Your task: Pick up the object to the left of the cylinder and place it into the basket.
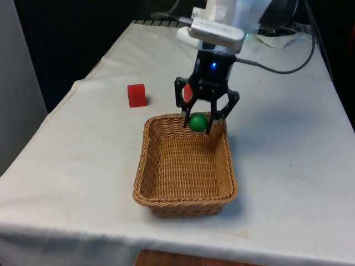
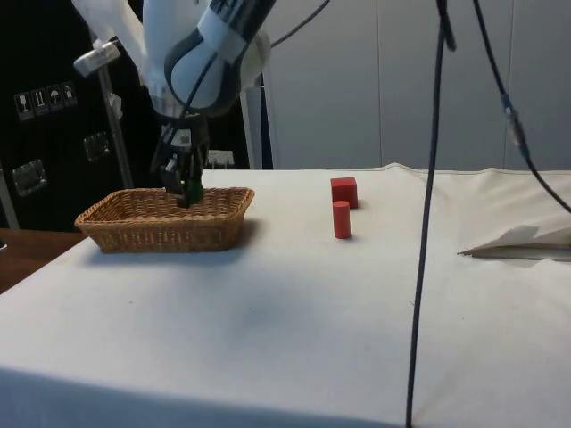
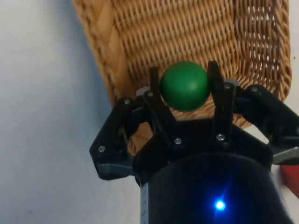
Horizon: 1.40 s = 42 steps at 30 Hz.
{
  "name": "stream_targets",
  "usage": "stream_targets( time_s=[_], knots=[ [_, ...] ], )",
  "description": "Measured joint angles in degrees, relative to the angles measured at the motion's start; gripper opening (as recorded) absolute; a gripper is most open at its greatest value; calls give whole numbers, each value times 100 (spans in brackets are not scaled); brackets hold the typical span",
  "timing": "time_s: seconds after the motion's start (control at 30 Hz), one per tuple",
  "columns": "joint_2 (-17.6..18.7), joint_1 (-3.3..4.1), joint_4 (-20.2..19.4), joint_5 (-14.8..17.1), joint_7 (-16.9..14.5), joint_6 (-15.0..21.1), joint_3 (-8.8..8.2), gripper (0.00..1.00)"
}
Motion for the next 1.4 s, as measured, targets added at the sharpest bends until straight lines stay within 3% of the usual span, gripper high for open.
stream_targets(
  time_s=[0.5,0.87,0.9,1.1,1.13,1.17,1.23,1.4],
  knots=[
    [991,-172,905,945,-705,0,-269,0],
    [1094,-138,1066,997,-676,-11,-269,0],
    [1123,-138,1112,997,-665,-11,-269,3],
    [1197,-138,1203,997,-630,-11,-281,60],
    [1215,-138,1220,997,-625,-11,-281,60],
    [1220,-138,1226,997,-625,-11,-281,80],
    [1220,-138,1238,997,-619,-11,-281,97],
    [1226,-138,1243,997,-619,-11,-281,100]
  ],
)
